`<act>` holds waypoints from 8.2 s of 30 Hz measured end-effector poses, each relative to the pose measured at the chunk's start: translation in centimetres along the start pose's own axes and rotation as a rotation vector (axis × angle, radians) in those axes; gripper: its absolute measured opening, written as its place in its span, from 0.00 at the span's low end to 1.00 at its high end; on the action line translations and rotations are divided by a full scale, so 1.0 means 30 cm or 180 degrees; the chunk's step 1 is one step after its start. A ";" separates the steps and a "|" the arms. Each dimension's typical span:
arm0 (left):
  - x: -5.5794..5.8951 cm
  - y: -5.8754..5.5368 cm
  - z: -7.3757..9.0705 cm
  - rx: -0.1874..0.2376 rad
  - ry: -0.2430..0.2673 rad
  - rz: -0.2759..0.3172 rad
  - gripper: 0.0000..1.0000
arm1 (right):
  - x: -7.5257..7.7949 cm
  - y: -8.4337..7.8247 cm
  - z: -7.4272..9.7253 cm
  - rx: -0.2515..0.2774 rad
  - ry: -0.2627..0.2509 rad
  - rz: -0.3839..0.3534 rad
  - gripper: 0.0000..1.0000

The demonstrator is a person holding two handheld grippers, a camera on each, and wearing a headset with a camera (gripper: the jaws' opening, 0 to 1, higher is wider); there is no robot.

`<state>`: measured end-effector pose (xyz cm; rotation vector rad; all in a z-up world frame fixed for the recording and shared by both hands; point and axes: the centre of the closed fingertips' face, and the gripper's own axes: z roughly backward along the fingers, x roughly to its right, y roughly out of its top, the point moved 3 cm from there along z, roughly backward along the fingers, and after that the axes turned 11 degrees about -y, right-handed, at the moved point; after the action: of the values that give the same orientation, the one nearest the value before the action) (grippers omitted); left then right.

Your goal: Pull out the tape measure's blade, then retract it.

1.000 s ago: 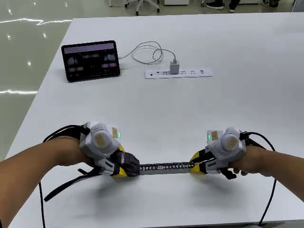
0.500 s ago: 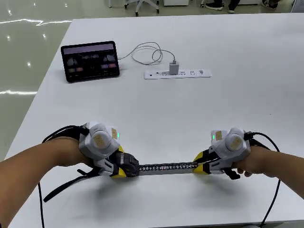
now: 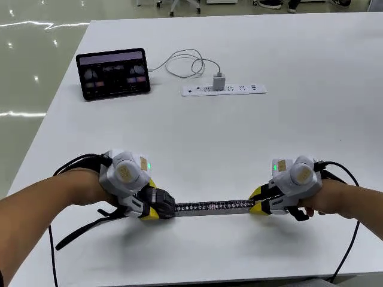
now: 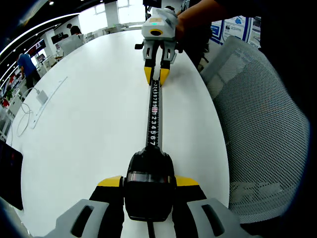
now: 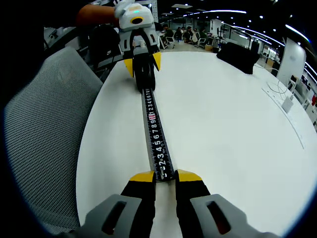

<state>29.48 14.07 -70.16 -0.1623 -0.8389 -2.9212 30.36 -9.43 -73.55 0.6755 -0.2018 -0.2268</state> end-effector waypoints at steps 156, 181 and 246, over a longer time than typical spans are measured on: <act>-0.001 0.019 0.027 0.0348 0.0126 0.0504 1.00 | 0.026 -0.082 0.119 -0.0352 -0.0050 -0.0276 0.70; -0.025 -0.011 0.065 0.0800 0.0524 0.0983 1.00 | 0.089 -0.073 0.142 -0.0151 -0.0524 -0.0595 1.00; 0.176 -0.177 0.196 0.1790 0.1576 0.1907 1.00 | -0.098 -0.219 0.427 0.0364 -0.1630 -0.1482 1.00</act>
<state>24.03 21.35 -67.31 0.2909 -1.2057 -1.9598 23.33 -21.21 -68.28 0.7635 -0.5506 -0.8428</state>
